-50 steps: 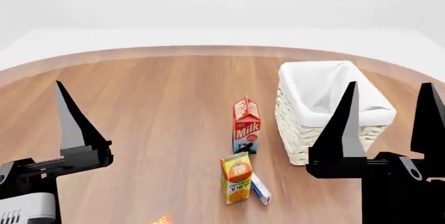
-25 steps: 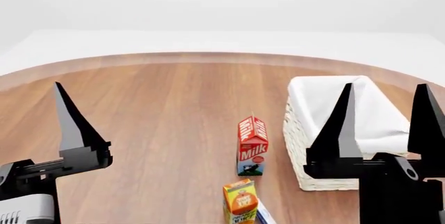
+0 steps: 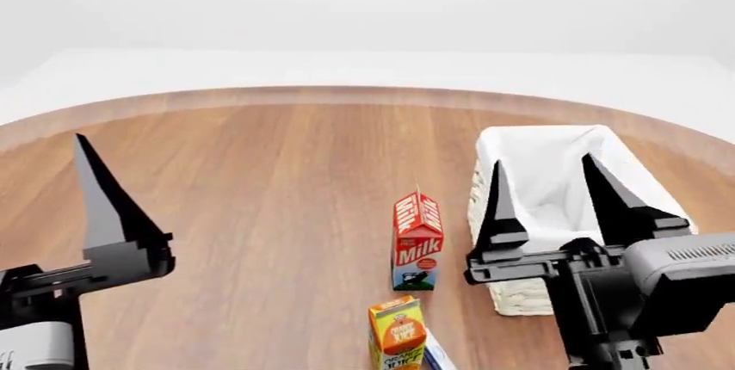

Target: Pick up the cream cheese box and the butter, and put them in the basket.

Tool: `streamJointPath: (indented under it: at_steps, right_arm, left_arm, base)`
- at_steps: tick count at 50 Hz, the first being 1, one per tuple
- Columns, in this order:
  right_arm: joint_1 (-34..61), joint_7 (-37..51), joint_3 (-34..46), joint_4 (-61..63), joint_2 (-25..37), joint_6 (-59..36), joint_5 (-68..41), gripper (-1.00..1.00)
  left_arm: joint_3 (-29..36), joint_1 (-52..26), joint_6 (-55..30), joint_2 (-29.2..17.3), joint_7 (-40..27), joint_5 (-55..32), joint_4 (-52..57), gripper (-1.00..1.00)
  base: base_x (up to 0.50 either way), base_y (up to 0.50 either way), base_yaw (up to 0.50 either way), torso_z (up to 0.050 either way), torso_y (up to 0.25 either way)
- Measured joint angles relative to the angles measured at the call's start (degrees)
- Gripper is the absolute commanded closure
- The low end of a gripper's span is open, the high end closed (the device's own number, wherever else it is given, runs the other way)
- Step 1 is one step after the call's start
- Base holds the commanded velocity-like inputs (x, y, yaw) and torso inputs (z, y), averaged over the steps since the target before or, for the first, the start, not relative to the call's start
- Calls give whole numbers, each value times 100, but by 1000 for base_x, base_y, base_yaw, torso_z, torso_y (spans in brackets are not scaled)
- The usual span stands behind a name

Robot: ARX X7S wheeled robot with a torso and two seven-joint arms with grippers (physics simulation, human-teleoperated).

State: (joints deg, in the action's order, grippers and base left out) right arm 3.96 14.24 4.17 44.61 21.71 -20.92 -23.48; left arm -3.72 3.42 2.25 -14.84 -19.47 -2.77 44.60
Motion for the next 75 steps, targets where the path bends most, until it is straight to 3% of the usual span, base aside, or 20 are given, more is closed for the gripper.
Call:
streamJointPath:
  at_steps: [13,26,45,75]
  right_arm:
    - [736,794,-585,212,315,-2936,-2312,-100]
    - [1142,1477,-1117,144,520,-4416,-3984,-100]
    - [986,2029,-1365,175,694,-5116,-5120,-100]
    - [972,2534,-1159,-550,534,-5244,-5568,-100]
  left_arm:
    - [-56,37,-36,-59,-56,-43,66,-100]
    - [-79,63,-75,-106,-100,-93,102,-100]
    - [-78,78,-114,-159,-163,-139,122,-100]
    - [-43,110,-92,-225,-251,-174,85,-100]
  base:
    - [0,0,0,0,0]
    - [0,0,0,0,0]
    - [0,0,0,0,0]
    - [0,0,0,0,0]
